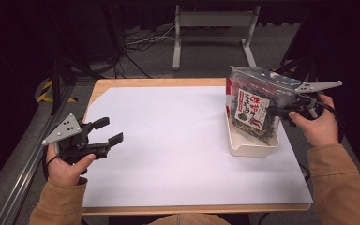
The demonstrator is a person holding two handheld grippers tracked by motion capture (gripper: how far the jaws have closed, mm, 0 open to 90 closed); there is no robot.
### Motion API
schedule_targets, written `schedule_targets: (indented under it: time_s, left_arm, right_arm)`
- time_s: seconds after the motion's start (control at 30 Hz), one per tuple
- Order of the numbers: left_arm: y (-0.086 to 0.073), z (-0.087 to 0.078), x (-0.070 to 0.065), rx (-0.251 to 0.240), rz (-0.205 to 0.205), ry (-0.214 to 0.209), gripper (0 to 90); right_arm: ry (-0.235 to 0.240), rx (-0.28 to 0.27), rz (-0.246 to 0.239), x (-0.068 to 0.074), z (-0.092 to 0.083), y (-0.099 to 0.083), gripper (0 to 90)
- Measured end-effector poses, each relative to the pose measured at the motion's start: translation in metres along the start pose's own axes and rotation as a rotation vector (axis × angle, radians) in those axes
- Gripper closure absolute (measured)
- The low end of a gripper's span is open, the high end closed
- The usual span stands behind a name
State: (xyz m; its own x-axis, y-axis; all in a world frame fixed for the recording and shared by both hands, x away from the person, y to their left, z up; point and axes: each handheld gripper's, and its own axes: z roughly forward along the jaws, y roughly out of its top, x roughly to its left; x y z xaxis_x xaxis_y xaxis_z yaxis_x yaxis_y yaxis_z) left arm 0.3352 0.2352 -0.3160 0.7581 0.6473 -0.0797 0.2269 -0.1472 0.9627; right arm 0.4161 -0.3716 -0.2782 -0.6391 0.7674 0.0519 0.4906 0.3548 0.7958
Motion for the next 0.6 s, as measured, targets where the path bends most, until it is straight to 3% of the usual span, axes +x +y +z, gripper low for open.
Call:
schedule_targets:
  time_s: [0.4, 0.6]
  left_arm:
    - [-0.001, 0.003, 0.000, 0.016, 0.008, -0.002, 25.1]
    - [-0.001, 0.003, 0.000, 0.019, 0.007, -0.005, 25.1]
  right_arm:
    - [0.016, -0.010, 0.037, -0.004, 0.004, -0.016, 76.6]
    - [0.010, 0.017, 0.036, -0.002, 0.008, -0.020, 76.8]
